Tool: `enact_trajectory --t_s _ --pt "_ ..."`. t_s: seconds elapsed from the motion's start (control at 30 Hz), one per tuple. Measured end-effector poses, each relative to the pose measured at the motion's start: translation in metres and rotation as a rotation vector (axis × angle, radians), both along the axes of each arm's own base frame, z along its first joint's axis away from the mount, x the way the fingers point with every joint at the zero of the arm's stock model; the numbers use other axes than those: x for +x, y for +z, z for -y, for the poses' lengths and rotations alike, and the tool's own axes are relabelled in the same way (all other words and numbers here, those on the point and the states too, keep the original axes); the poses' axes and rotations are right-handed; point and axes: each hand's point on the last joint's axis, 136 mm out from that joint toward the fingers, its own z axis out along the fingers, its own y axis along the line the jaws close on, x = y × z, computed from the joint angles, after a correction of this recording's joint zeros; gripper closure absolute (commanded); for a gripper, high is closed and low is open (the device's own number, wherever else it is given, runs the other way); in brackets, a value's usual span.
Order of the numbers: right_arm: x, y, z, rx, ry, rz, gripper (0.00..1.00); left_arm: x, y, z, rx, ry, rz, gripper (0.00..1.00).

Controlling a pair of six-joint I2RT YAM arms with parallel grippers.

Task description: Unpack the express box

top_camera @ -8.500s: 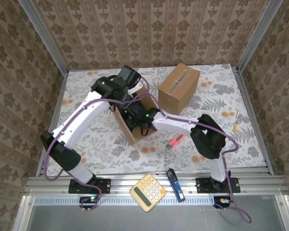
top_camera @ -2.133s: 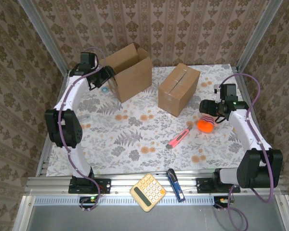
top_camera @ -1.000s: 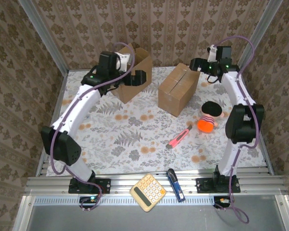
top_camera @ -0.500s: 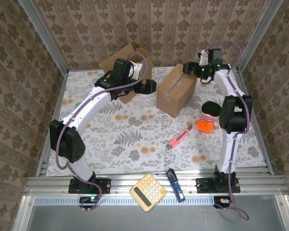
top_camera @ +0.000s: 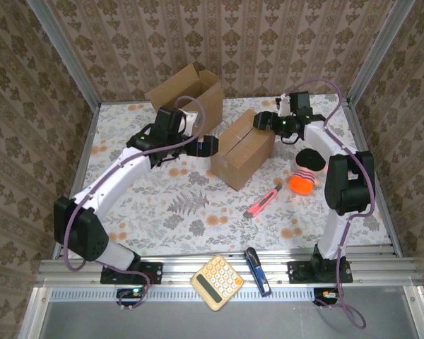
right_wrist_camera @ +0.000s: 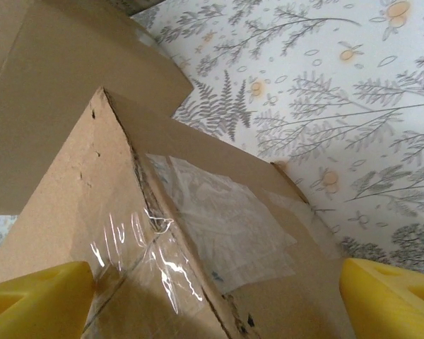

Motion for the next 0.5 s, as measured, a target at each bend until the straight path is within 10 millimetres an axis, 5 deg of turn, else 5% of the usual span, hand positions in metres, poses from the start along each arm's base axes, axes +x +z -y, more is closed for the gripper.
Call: enact_trajectory --t_s 0.5 --pt "-0.033 -0.003 -0.082 0.065 0.121 0.017 0.05 0.000 -0.034 -0.009 0.079 0.016 -0.028 0.04"
